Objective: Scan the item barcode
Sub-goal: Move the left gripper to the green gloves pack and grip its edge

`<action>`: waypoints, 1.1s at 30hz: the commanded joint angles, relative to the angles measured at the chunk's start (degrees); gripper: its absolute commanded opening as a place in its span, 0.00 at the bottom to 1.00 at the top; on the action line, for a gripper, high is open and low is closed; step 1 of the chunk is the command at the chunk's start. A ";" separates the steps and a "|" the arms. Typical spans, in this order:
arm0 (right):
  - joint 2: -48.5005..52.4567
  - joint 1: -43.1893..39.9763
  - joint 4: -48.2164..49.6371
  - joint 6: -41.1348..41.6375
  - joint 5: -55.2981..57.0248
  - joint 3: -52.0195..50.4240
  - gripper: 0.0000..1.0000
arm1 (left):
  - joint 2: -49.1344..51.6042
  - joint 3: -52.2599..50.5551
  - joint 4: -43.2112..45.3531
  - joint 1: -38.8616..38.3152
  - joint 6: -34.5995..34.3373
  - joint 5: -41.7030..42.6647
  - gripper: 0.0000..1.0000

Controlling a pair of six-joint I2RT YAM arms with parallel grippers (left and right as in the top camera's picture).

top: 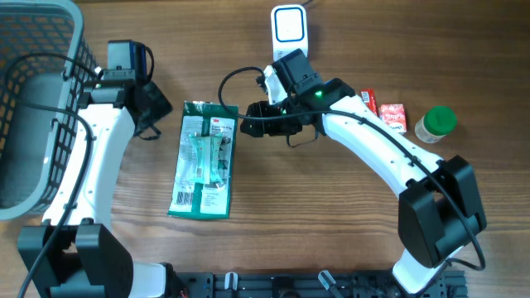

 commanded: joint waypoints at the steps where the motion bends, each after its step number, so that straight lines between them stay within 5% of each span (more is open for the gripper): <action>1: 0.85 -0.39 0.37 0.74 3.52 -0.17 0.61 | 0.33 -2.67 -1.88 -1.40 -0.55 11.93 0.04; 6: 0.85 -1.18 0.31 0.72 5.09 -0.17 0.61 | 0.39 -6.16 -5.81 -5.46 0.33 11.87 0.15; 12: 0.85 -3.26 0.02 0.63 5.05 -0.17 0.59 | 0.39 -6.71 -4.98 -8.90 7.06 11.69 0.10; 24: 0.85 -3.67 -1.09 0.52 5.07 -0.17 0.59 | 2.75 -13.38 -3.52 -13.18 6.78 11.21 0.10; 28: 0.85 -3.67 -1.33 0.57 5.07 -0.17 0.59 | 4.87 -16.15 -2.36 -13.03 3.08 4.52 0.11; 33: 0.85 -3.67 -1.53 0.57 5.07 -0.17 0.59 | 7.13 -18.51 2.32 -13.03 3.58 7.30 0.29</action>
